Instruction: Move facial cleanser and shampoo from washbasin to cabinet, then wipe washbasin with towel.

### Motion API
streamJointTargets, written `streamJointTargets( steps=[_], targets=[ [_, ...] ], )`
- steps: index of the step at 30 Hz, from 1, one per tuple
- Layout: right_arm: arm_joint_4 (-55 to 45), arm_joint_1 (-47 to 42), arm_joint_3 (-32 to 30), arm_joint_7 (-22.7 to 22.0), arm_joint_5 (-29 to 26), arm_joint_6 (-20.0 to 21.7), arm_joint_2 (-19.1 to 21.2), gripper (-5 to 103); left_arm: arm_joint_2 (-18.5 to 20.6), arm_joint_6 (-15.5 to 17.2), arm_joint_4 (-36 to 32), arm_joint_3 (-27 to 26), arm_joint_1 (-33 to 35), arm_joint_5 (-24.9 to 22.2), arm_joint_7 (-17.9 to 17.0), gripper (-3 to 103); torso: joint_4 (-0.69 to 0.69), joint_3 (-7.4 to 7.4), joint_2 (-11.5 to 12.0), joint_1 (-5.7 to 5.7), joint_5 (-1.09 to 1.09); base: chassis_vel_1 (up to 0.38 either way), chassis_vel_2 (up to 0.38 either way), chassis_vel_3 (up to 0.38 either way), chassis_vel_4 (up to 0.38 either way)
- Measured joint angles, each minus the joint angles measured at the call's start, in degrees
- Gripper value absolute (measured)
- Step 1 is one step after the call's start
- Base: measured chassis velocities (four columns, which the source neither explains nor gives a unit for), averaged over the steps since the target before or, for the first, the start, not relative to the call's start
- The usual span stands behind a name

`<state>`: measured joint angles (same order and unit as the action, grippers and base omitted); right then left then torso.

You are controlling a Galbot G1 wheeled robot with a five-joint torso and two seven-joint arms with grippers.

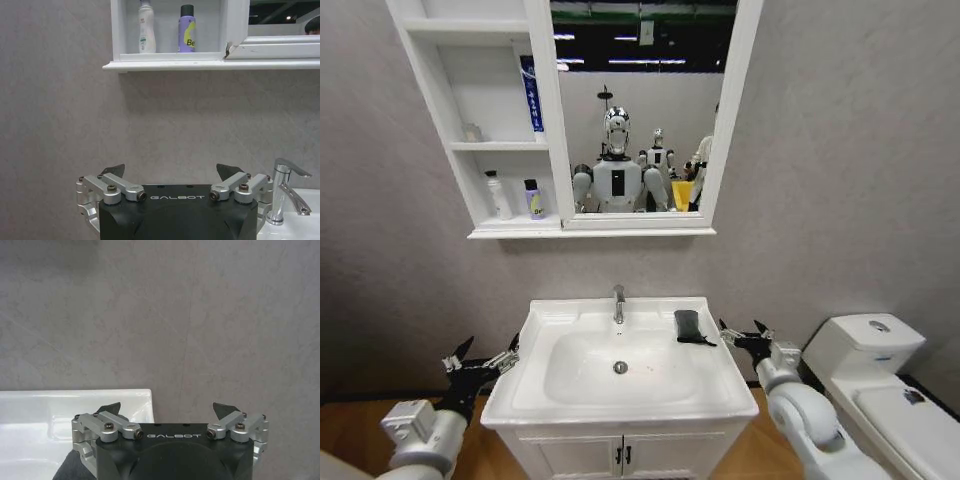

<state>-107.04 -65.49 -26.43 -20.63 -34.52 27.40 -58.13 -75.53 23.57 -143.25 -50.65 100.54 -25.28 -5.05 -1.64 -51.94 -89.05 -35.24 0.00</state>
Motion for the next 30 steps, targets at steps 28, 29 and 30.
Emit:
streamJointTargets(
  steps=[28, 29, 30],
  targets=[
    [21.95, 27.78, 21.09, -13.06, -23.51, 14.92, -2.01, 100, 0.01, -0.02, 0.01, 0.0, 0.0, 0.0, 0.0, 100, 0.0, 0.0, 0.0, -0.02, 0.0, 0.0, 0.0, 0.0, 0.0],
    [21.95, 27.78, 21.09, -13.06, -23.51, 14.92, -2.01, 100, 0.01, -0.02, 0.01, 0.0, 0.0, 0.0, 0.0, 100, 0.0, 0.0, 0.0, -0.02, 0.0, 0.0, 0.0, 0.0, 0.0],
    [22.52, 28.32, 21.59, -13.35, -24.01, 14.98, -2.35, 100, 0.01, -0.02, 0.01, 0.0, 0.0, 0.0, 0.0, 100, -0.01, 0.0, 0.0, -0.02, 0.0, 0.0, 0.0, 0.0, 0.0]
  ],
)
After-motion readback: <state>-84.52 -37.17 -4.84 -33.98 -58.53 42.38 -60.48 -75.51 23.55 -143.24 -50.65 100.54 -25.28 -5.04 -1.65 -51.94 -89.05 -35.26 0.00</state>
